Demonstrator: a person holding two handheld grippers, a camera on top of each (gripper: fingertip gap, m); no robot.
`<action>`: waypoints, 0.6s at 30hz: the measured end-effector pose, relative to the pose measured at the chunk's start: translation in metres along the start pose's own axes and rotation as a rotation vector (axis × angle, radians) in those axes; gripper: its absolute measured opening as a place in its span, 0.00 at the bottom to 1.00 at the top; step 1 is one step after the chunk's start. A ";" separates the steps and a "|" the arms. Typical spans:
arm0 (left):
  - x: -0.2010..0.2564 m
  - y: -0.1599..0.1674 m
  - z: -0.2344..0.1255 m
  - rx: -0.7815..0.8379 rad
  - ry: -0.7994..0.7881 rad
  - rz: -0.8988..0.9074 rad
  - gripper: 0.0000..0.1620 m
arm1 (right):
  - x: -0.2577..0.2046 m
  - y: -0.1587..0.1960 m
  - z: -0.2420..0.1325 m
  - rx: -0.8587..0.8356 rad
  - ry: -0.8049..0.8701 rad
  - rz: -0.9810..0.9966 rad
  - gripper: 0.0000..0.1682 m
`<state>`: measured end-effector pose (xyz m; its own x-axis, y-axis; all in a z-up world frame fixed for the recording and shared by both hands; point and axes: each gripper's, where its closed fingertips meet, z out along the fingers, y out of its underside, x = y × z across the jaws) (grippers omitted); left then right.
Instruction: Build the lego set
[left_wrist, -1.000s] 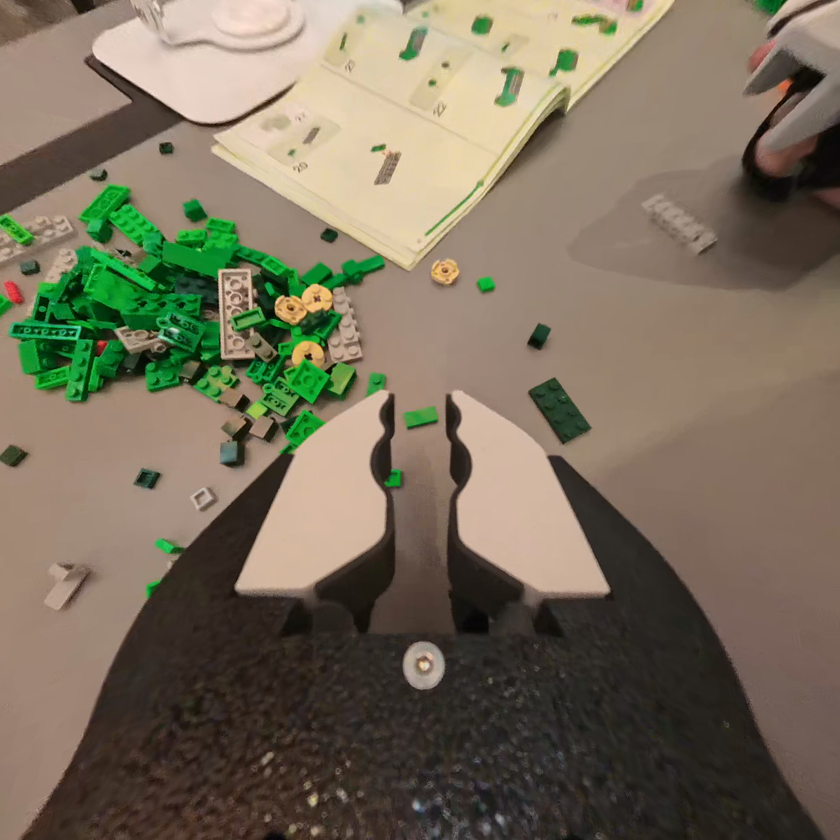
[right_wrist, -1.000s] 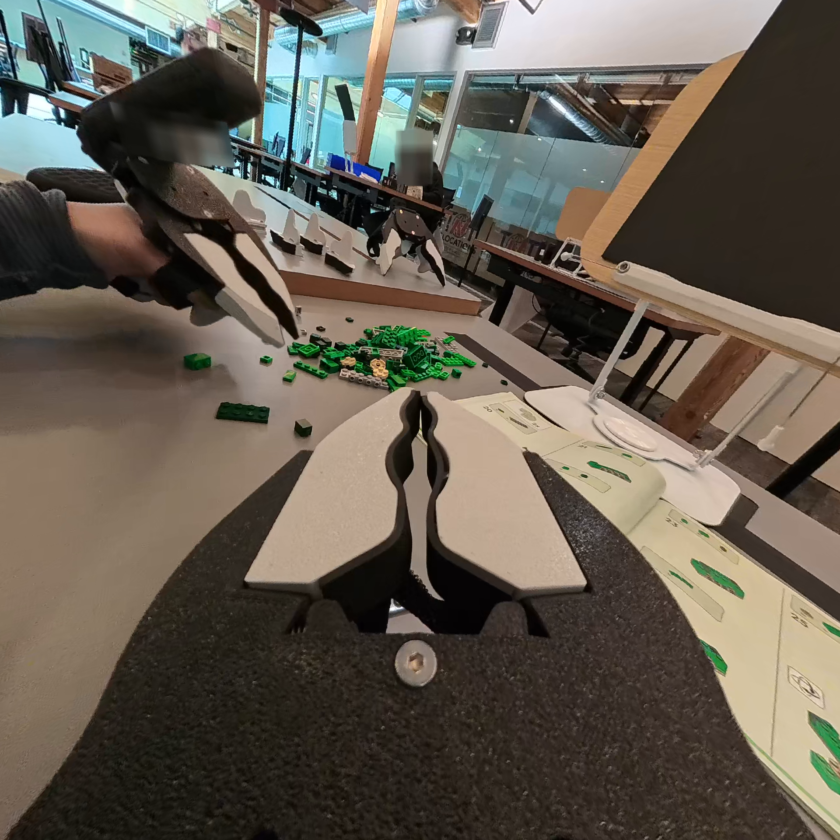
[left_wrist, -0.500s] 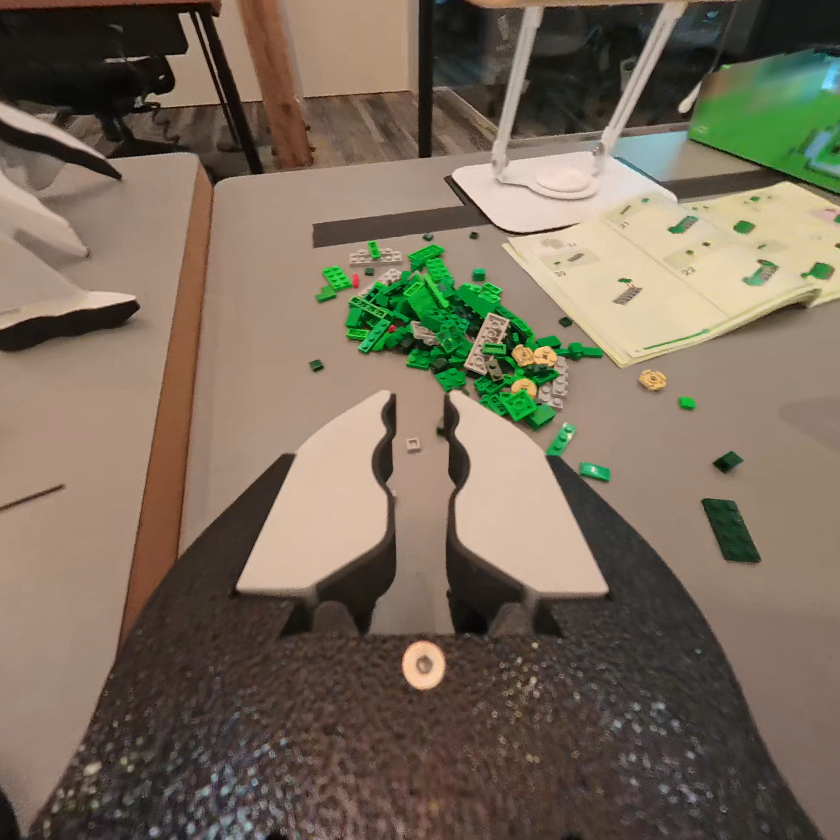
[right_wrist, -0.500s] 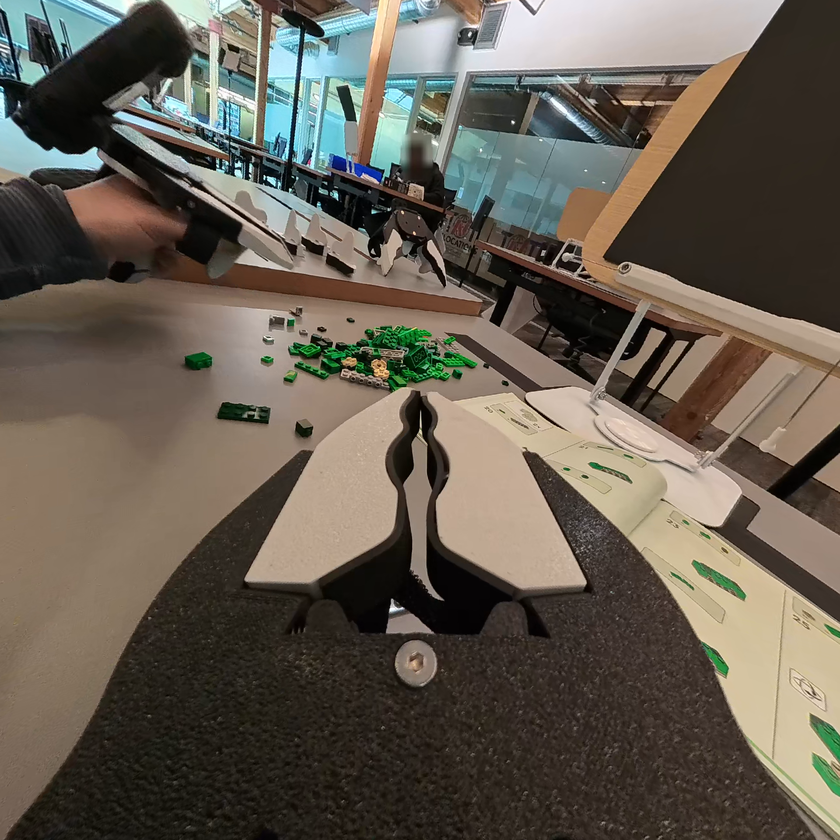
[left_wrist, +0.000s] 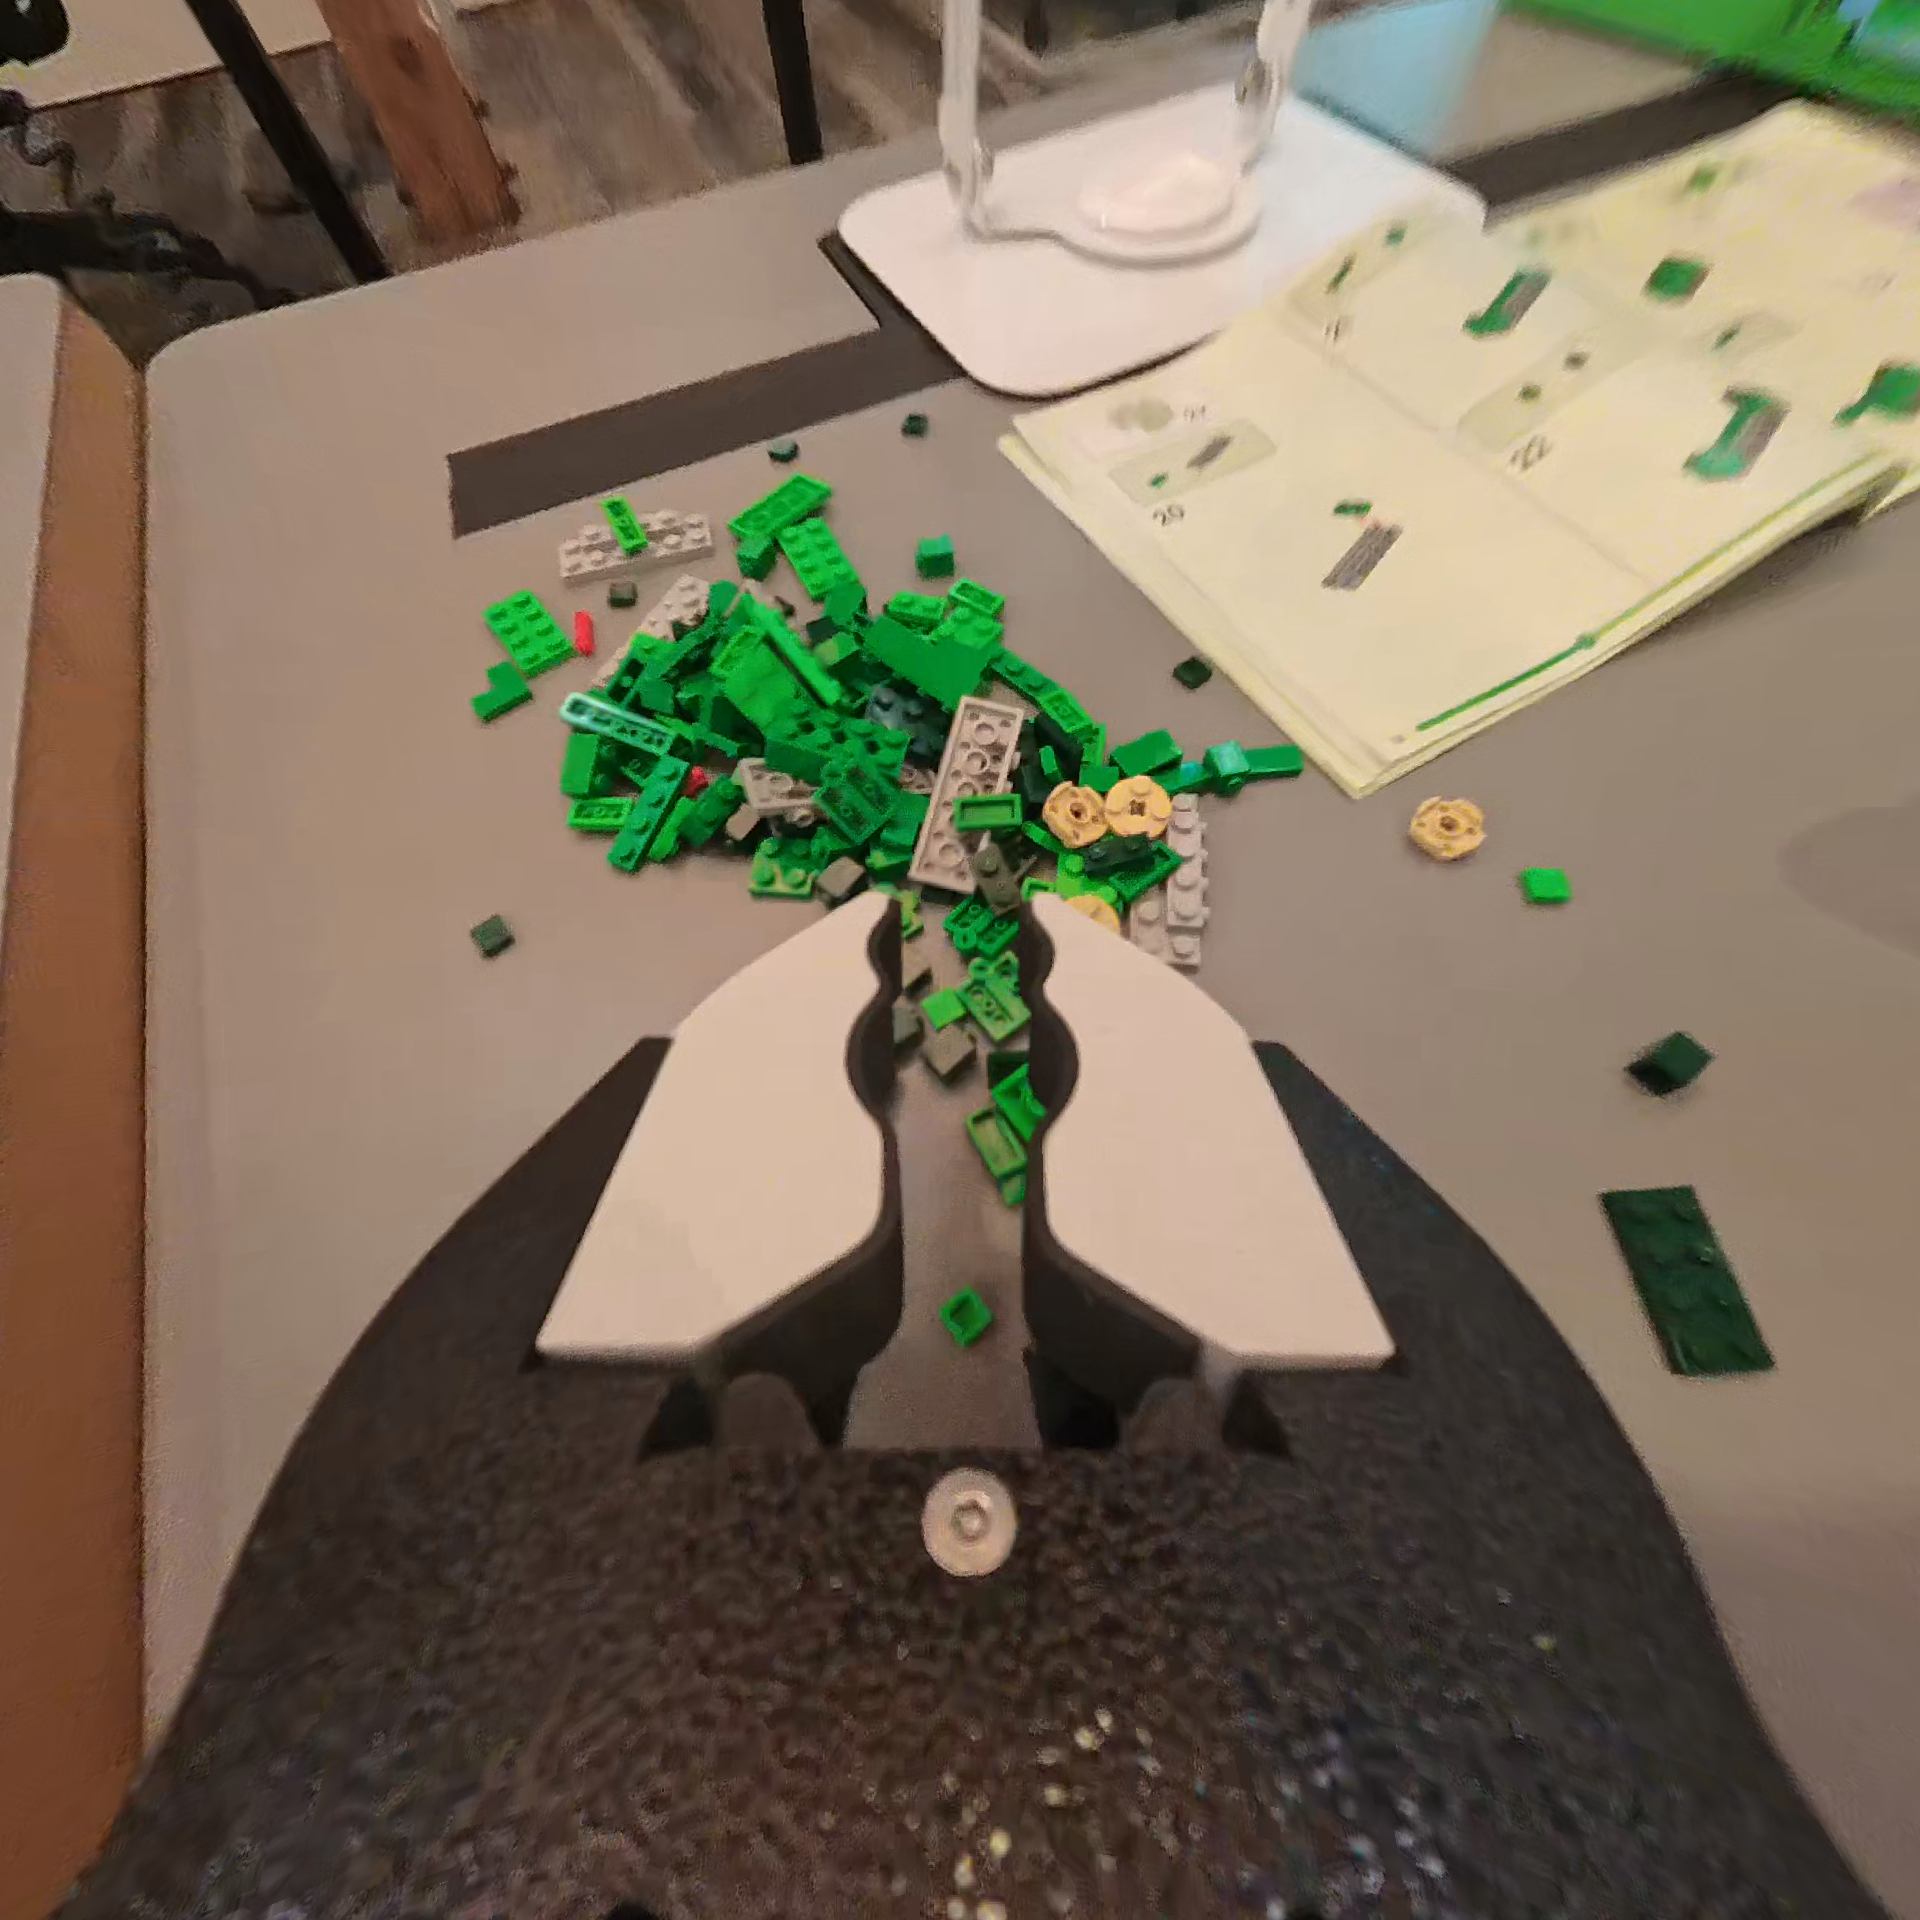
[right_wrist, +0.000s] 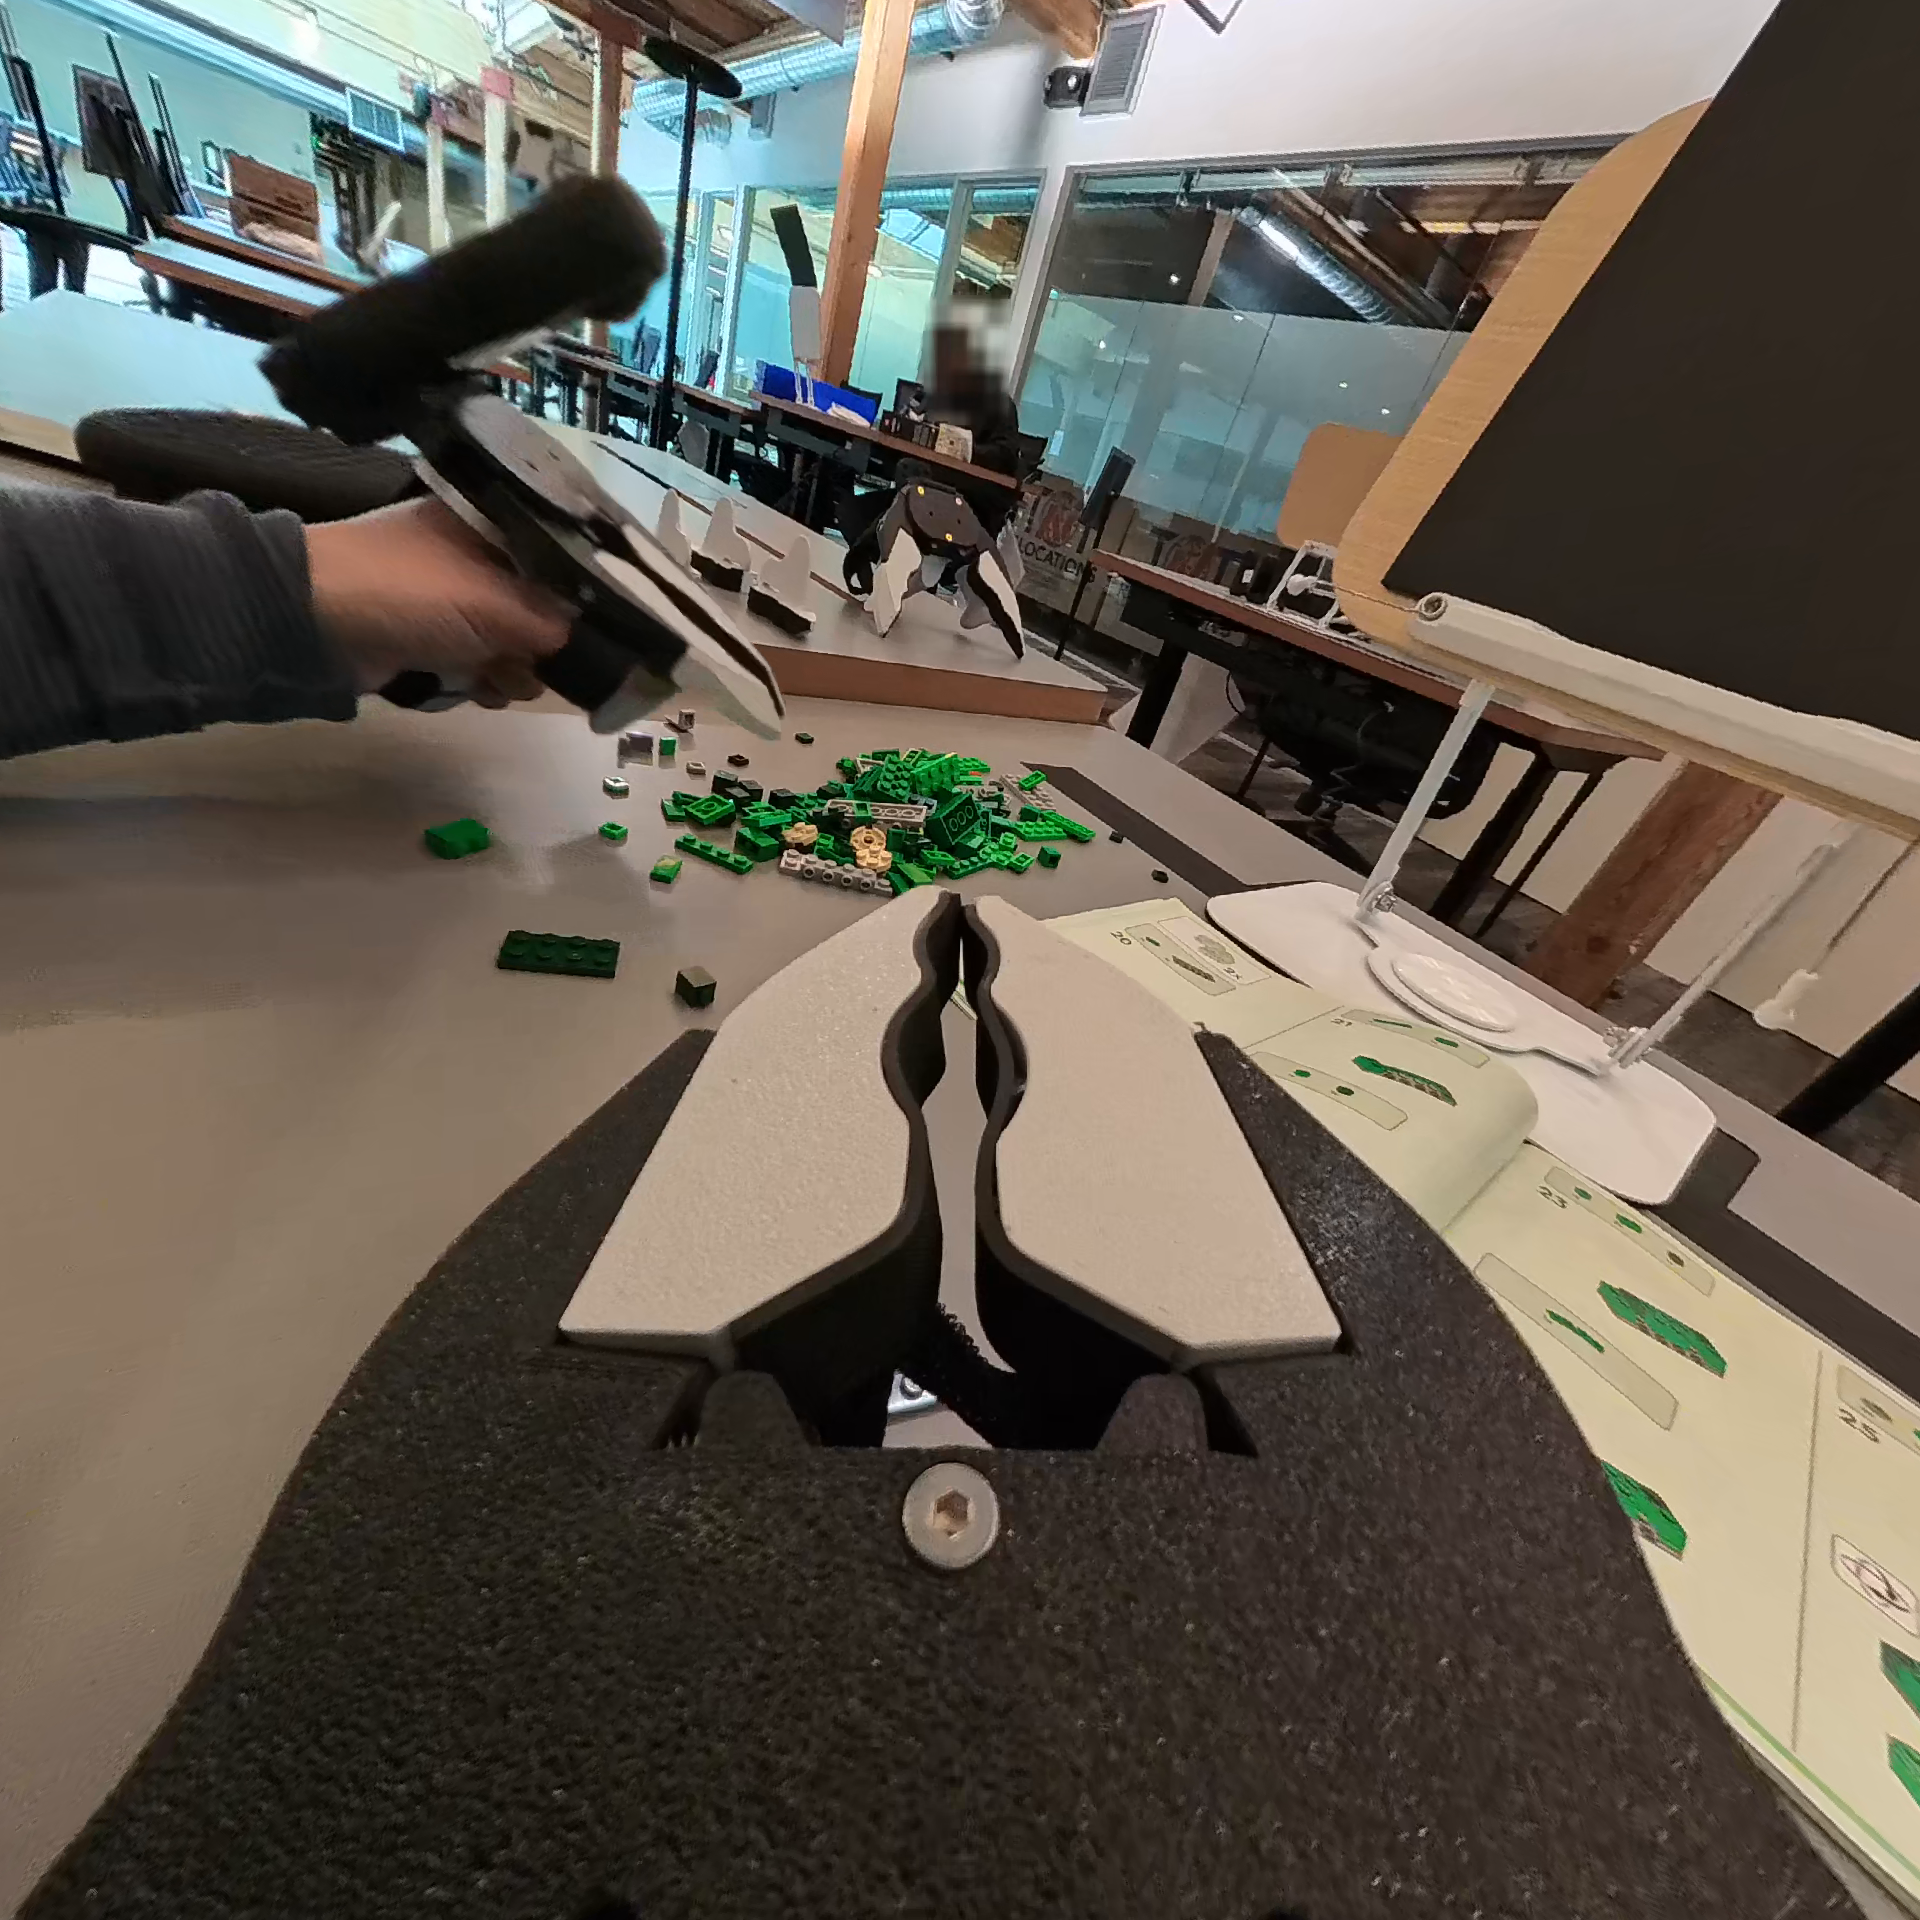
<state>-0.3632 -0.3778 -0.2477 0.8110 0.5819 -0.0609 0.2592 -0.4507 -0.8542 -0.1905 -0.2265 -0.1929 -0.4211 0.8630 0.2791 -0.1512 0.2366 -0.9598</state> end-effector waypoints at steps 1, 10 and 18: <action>0.002 0.000 0.006 -0.019 0.004 0.019 0.12 | 0.000 0.000 0.000 0.004 0.000 0.002 0.00; 0.002 -0.006 0.036 -0.092 -0.004 -0.009 0.15 | 0.000 0.000 0.000 -0.001 -0.005 0.002 0.00; 0.007 -0.003 0.038 -0.108 0.000 0.030 0.15 | 0.000 0.000 0.001 -0.001 -0.008 0.005 0.00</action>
<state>-0.3782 -0.3461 -0.2654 0.8193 0.5670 -0.0855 0.2899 -0.5382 -0.7914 -0.1909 -0.2271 -0.1932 -0.4292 0.8604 0.2749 -0.1487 0.2329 -0.9611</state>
